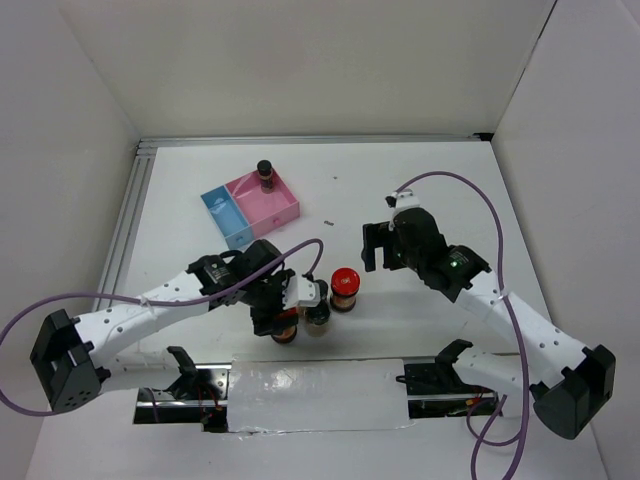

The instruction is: Organize the condiment bottles

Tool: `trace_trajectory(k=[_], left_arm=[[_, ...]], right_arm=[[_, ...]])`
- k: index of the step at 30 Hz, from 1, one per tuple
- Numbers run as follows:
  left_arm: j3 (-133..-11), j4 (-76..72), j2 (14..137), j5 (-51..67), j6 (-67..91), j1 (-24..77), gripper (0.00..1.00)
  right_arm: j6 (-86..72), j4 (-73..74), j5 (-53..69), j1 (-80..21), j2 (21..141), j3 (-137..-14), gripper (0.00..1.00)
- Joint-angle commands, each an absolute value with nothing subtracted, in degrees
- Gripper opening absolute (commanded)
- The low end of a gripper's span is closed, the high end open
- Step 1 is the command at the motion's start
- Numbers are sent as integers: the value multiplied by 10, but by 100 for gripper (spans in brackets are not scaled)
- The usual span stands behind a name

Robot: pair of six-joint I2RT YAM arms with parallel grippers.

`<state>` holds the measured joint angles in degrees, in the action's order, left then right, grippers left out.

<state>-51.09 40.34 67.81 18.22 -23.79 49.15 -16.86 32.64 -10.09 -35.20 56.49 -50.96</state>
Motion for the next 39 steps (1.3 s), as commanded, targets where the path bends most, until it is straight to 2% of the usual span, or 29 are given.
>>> trace_trajectory(k=[1,9,16,27,33,39], left_arm=[[-523,401,643,197,-228,478,0],[-564,428,591,178,-225,430,0],[-677,471,608,161,-211,308,0],[-917,427,803,200,-205,56,0],[-1008,394,921,181,-192,11,0],[-1018,368,967,178,-190,2,0]], right_arm=[[-169,311,-107,-359,574,-516,100],[-155,296,-106,-363,600,-541,100],[-143,267,-106,-363,618,-569,100],[-124,263,-108,-363,675,-634,100],[-126,250,-105,-366,683,-623,100],[-136,252,-110,-367,678,-608,100]])
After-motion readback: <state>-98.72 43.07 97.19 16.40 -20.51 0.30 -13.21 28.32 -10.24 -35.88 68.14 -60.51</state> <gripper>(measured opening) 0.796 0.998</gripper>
